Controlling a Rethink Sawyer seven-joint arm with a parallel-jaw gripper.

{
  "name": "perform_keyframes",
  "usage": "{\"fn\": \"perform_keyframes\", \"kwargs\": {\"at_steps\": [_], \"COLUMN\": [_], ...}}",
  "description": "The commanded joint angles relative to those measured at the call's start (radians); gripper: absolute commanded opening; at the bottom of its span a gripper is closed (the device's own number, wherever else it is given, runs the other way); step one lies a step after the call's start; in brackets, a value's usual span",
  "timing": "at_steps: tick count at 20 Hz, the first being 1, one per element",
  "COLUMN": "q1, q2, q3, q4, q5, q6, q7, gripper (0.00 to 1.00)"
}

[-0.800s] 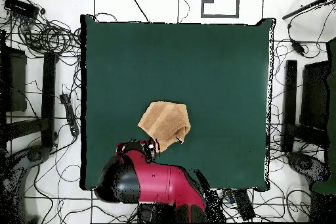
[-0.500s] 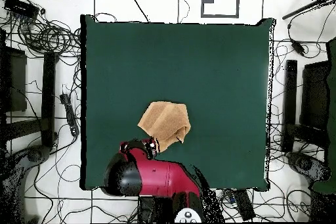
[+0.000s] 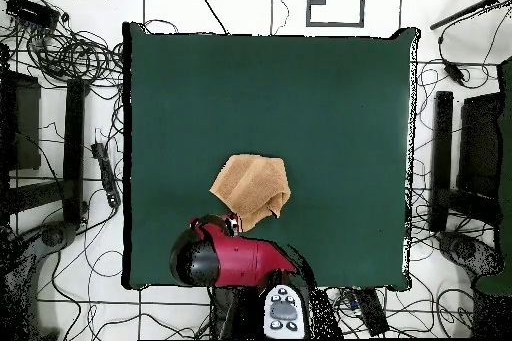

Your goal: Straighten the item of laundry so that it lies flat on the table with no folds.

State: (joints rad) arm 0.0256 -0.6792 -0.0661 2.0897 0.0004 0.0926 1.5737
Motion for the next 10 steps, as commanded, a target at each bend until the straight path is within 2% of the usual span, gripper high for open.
{"fn": "perform_keyframes", "kwargs": {"at_steps": [1, 10], "q1": [0.06, 0.087], "q2": [0.055, 0.146], "q3": [-0.013, -0.044], "q4": [-0.103, -0.225], "q5": [0.036, 0.052], "q6": [-0.008, 0.001], "q7": [0.188, 0.175], "gripper": [1.0, 1.0]}}
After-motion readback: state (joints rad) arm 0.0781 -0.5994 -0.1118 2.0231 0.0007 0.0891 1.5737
